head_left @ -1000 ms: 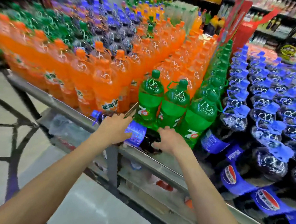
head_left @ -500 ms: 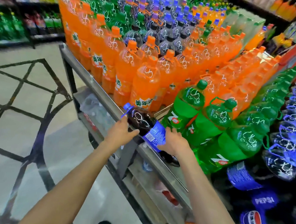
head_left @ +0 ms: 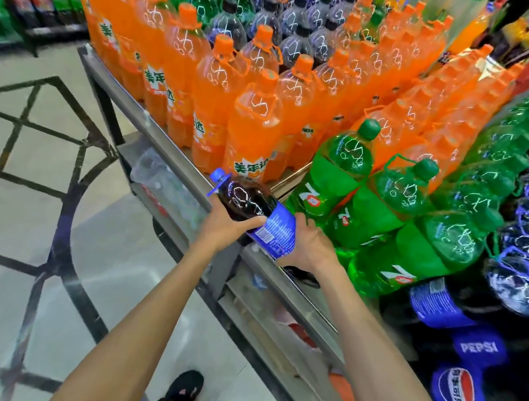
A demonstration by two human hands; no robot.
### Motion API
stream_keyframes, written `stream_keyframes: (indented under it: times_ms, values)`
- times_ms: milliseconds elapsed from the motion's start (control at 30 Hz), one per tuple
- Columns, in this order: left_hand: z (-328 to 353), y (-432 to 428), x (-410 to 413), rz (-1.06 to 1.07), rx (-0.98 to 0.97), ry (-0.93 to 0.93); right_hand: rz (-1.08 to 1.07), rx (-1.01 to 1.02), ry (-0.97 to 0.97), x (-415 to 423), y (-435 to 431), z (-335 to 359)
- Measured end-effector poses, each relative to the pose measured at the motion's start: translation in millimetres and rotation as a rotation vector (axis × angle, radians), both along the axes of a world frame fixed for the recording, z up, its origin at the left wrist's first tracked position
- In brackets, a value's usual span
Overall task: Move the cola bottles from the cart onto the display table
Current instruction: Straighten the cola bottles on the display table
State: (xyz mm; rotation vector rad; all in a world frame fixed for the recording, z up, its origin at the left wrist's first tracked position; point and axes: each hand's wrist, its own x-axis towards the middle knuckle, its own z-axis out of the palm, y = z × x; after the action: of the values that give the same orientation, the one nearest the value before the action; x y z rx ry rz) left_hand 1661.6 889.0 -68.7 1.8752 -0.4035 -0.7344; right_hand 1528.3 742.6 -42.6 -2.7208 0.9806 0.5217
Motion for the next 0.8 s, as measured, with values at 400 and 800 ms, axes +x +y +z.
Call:
stream_keyframes:
  times_ms: [400,800]
  values:
    - [11.7,-12.3,-24.6,0.053,-0.205,-0.057,-0.120,-0.123,-0.204,-32.6,10.6,0.5]
    - [33.1,-29.2,-67.8,-0.210,-0.372,-0.213,-0.410,-0.156,-0.394,-91.5,27.9,-9.3]
